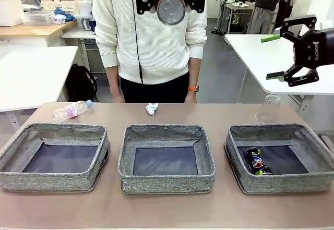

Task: Sort the waste into the appropriate baskets.
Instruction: Pick up the waste item pointed out by the person.

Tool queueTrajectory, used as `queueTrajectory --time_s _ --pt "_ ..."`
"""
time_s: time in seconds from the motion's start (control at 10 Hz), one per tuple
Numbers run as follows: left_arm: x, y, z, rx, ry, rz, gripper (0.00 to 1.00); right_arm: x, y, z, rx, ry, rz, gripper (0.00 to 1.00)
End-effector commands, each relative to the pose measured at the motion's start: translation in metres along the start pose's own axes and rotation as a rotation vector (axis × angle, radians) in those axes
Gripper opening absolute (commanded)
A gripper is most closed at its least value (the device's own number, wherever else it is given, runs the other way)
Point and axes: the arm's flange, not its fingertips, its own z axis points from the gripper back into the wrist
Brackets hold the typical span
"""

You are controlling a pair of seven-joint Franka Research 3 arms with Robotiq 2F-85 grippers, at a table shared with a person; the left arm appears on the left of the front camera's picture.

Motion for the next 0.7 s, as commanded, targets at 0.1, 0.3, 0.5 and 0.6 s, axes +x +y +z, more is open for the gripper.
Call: queueTrajectory --time_s 0.1,0.3,0.5,0.6 --pt "0.009 -0.006 0.000 0.034 0.044 0.011 0.00 0.002 -0.001 -0.001 0.005 0.006 0.025 1.00" --pt "0.015 -0.004 -0.004 0.043 0.042 0.018 0.00 0.002 -0.001 -0.001 0.005 0.006 0.025 1.00" --pt "0.008 -0.003 -0.017 0.032 0.040 0.000 0.00 0.002 -0.001 -0.001 0.005 0.006 0.025 1.00" --pt "0.008 -0.003 -0.017 0.032 0.040 0.000 0.00 0.002 -0.001 -0.001 0.005 0.006 0.025 1.00"
